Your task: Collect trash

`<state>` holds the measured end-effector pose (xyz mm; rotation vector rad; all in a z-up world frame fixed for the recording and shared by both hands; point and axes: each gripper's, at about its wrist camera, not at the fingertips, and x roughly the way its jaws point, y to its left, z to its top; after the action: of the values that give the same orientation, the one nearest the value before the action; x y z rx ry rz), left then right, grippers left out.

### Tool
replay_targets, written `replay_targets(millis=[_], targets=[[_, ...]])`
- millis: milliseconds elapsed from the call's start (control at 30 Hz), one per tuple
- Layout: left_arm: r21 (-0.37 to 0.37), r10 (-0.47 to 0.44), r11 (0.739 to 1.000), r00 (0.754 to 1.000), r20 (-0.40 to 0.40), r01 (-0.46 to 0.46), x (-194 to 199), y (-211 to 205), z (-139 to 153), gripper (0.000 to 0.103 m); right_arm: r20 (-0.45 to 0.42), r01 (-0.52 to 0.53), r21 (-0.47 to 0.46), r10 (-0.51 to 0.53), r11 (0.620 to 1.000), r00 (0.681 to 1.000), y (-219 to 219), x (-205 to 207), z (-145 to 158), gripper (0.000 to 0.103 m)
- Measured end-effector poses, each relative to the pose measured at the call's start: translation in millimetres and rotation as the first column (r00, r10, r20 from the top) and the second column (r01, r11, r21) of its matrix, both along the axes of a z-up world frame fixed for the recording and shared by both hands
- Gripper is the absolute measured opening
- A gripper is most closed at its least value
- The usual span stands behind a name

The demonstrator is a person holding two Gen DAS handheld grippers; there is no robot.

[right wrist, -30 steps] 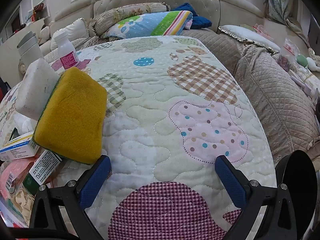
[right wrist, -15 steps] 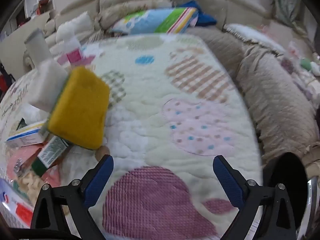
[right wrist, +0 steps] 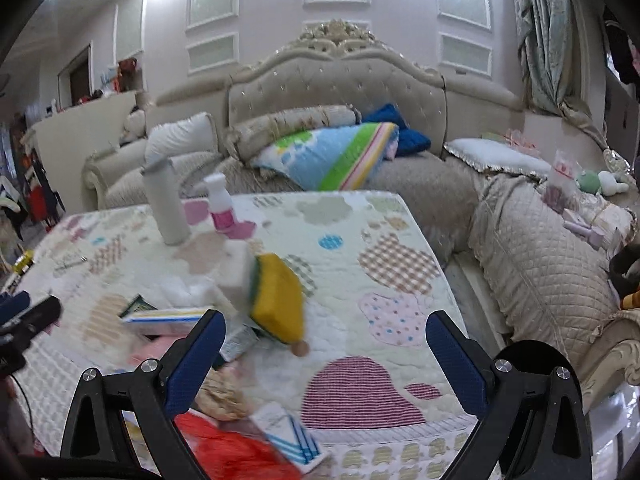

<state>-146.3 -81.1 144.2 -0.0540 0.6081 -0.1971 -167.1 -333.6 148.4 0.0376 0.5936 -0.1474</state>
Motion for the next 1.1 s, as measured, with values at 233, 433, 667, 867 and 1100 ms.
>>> replay_targets(millis=[233, 433, 667, 867, 1100], targets=[[-0.002, -0.013, 1.0, 1.0, 0.028, 0.013, -8.5, -6.6, 9.1, 0.103, 0.042, -0.014, 0.016, 0.013, 1.0, 0.999, 13.6, -8.0, 11.7, 0.1], [-0.001, -0.011, 1.0, 0.999, 0.037, 0.011, -9.0, -10.0, 13.3, 0.103, 0.049, -0.019, 0.02, 0.018, 1.0, 0.999, 14.6, -8.9, 14.5, 0.1], [-0.001, -0.01, 1.0, 0.999, 0.037, 0.01, -9.2, -10.0, 13.6, 0.103, 0.05, -0.019, 0.017, 0.018, 1.0, 0.999, 14.3, -9.0, 16.5, 0.1], [-0.001, -0.013, 1.0, 0.999, 0.032, 0.013, -8.4, -10.9, 13.0, 0.103, 0.043, -0.018, 0.019, 0.017, 1.0, 0.999, 13.9, -7.0, 16.2, 0.1], [0.003, -0.013, 1.0, 1.0, 0.025, 0.013, -7.0, -12.3, 10.3, 0.103, 0.026, -0.017, 0.014, 0.017, 1.0, 1.0, 13.9, -2.8, 15.1, 0.1]])
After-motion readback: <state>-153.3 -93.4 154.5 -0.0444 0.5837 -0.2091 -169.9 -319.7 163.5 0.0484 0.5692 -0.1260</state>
